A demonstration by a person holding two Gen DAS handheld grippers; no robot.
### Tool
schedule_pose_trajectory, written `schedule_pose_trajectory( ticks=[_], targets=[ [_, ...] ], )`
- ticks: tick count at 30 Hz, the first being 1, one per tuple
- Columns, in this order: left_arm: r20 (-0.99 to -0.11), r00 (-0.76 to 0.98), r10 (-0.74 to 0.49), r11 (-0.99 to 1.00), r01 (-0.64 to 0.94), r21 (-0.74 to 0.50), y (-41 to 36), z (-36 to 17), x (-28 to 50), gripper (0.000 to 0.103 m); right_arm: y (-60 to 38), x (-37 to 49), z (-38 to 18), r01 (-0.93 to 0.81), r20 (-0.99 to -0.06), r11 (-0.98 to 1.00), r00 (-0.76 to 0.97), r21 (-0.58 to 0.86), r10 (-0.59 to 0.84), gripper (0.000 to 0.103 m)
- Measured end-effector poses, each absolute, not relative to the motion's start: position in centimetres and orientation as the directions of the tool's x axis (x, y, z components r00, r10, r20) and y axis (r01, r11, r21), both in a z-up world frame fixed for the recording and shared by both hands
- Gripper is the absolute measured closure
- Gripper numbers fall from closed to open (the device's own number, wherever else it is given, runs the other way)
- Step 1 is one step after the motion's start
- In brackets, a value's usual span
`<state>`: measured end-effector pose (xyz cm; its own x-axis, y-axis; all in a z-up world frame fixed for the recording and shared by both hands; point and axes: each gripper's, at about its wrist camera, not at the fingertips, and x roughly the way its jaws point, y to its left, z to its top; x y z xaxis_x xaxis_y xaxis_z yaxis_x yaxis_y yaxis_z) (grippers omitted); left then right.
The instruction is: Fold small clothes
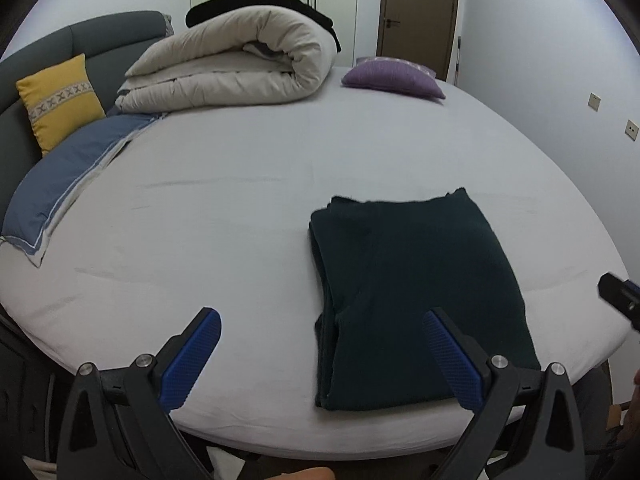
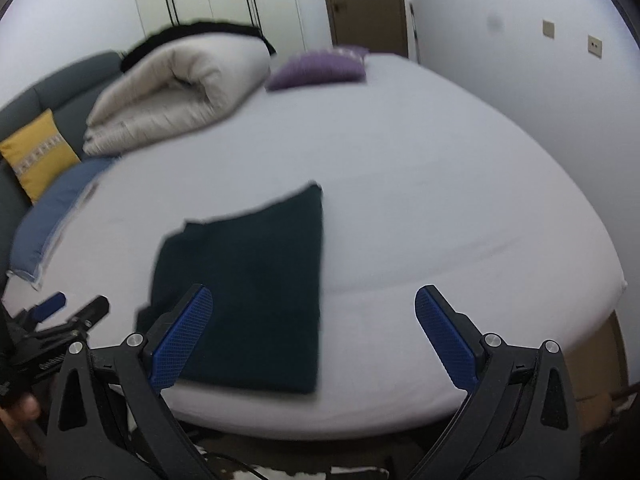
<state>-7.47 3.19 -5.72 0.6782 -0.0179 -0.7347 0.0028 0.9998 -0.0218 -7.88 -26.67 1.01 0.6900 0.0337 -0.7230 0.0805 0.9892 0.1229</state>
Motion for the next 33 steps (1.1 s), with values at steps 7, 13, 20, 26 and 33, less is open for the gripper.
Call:
schedule_pose_trajectory(
  ticks=[7,13,20,26,33],
  targets=[
    [-0.771,0.636,-0.011,1.0,0.009,-0.008,3.0,-7.7,-7.2,0.0,-26.1,-5.3,-3.4,0.079,-0.769,0.99,0.638,0.116,0.039,0.0],
    [-0.785,0.62,-0.013,1.0,0.005,-0.012,3.1,-8.6,-7.1,0.0,-25.3,-5.2,-4.9,0.052,-0.779,0.996,0.627,0.079,0.028,0.0],
    [-0.786,0.618,0.0,1.0,-0.002,-0.002,3.4,-8.8,-7.1,0.0,-25.3,-4.9,-5.5,0.048,-0.793,0.995,0.609,0.086,0.039,0.0],
    [-0.786,0.618,0.004,1.0,-0.006,0.001,3.5,-8.9,-7.1,0.0,-25.1,-4.6,-6.0,0.041,-0.8,0.995,0.597,0.09,0.048,0.0],
    [-0.786,0.618,0.005,1.0,-0.004,0.003,3.5,-8.9,-7.2,0.0,-24.7,-4.8,-5.8,0.035,-0.804,0.995,0.592,0.091,0.052,0.0]
  ],
)
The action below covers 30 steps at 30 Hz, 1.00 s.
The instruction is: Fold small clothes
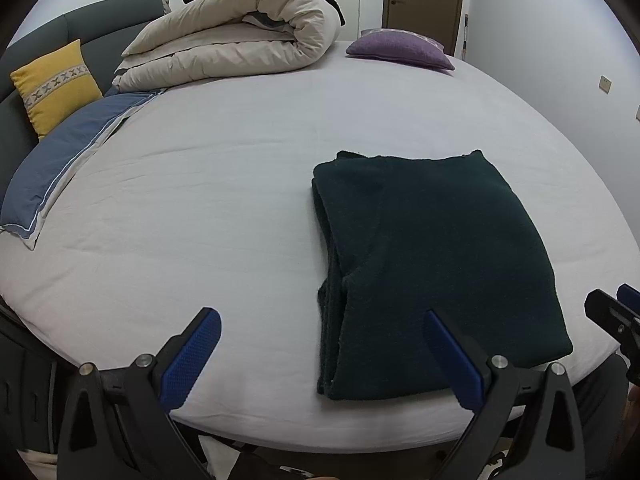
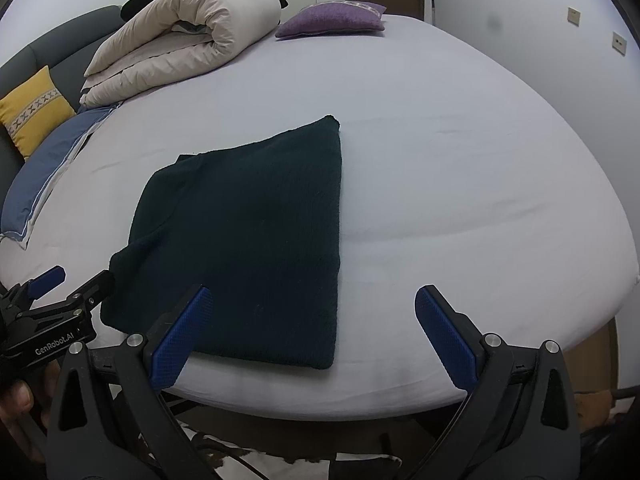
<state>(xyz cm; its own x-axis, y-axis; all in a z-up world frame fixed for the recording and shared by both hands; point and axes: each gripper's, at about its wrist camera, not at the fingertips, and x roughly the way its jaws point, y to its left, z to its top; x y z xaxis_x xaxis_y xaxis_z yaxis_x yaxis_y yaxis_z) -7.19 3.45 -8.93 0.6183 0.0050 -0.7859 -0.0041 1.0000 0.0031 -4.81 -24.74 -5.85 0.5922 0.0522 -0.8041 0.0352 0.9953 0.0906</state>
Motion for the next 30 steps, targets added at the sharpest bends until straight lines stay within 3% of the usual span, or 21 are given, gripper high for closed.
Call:
schedule_pose_trajectory(
  ticks=[30],
  targets=[
    [-0.786,0.618,0.007,1.0,-0.002,0.008,3.03,-9.04,-7.47,0.0,-23.73,-4.95,-5.56,0.025,-0.802,0.996,0.595,0.089,0.056,0.0]
  ],
)
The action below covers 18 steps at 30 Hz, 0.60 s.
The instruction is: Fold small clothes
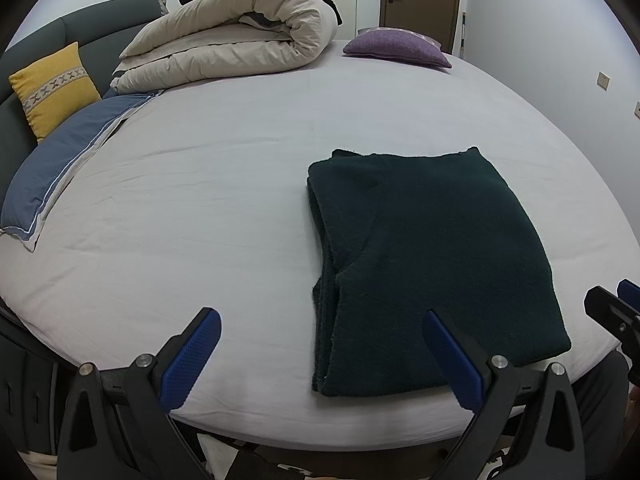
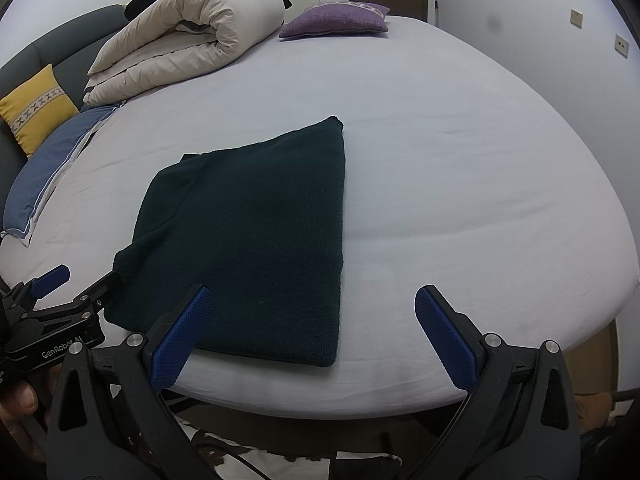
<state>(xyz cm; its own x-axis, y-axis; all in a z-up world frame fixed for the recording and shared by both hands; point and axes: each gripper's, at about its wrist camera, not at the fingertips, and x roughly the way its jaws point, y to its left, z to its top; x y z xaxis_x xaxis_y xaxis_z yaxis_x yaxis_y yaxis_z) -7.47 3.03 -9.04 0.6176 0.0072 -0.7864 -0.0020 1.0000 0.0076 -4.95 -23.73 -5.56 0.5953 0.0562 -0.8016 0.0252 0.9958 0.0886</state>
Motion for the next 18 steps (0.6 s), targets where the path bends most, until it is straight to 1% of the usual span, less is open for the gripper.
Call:
schedule_pose_trajectory(
  ticks=[18],
  targets=[
    [-0.786,0.618,0.007,1.0,-0.001,0.008,3.13,-8.86,-7.43,0.0,-23.7,-4.81,-5.2,0.015,-0.799,0.996,0.599,0.087,0.061,0.0]
  ],
)
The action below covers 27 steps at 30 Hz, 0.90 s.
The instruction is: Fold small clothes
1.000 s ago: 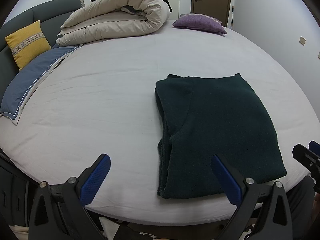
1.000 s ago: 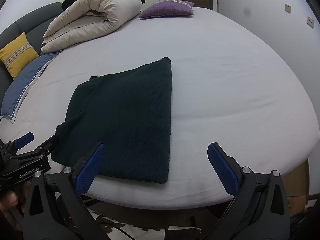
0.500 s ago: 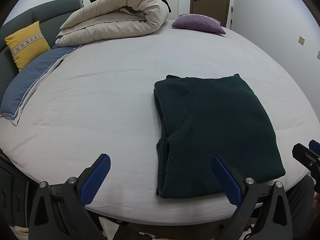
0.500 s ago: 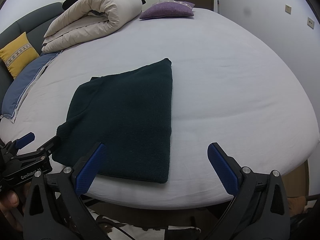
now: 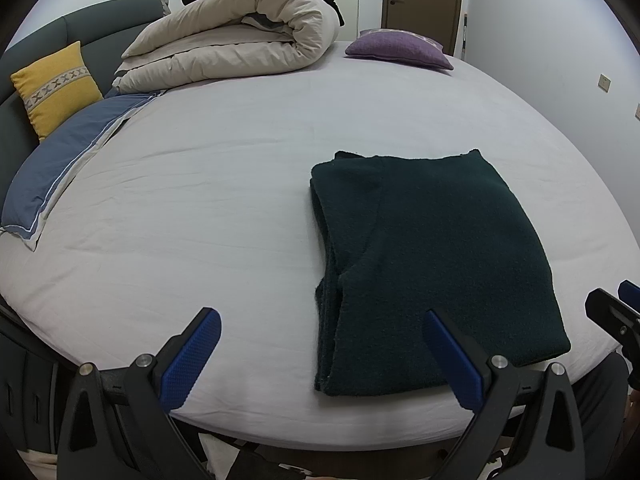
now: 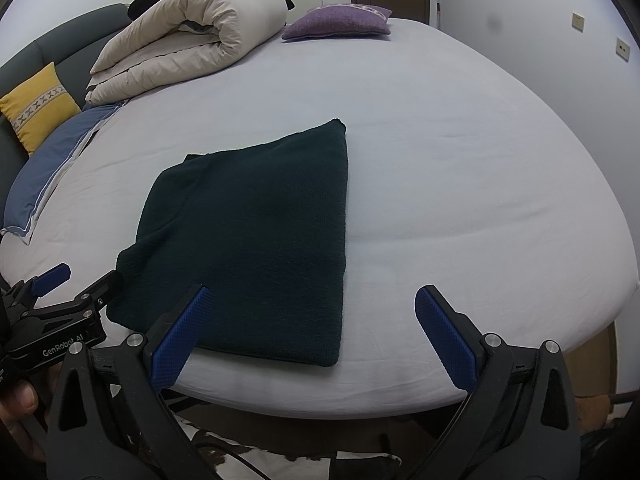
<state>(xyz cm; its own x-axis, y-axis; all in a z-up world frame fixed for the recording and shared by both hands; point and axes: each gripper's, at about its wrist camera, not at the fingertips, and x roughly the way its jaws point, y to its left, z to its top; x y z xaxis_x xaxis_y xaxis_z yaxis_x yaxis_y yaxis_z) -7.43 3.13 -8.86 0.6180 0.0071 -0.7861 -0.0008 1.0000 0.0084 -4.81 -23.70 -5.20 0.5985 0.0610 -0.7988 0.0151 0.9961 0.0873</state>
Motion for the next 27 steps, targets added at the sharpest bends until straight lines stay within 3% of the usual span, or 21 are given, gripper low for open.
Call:
schedule_pose_trajectory(
  ticks=[27],
  targets=[
    [-0.787,0.616,0.01,1.0,-0.009,0.006,3.29,-8.86,-7.72,0.0,-23.69,-4.91,-5.08,0.01,-0.8,0.996,0.597,0.087,0.064,0.0]
  ],
)
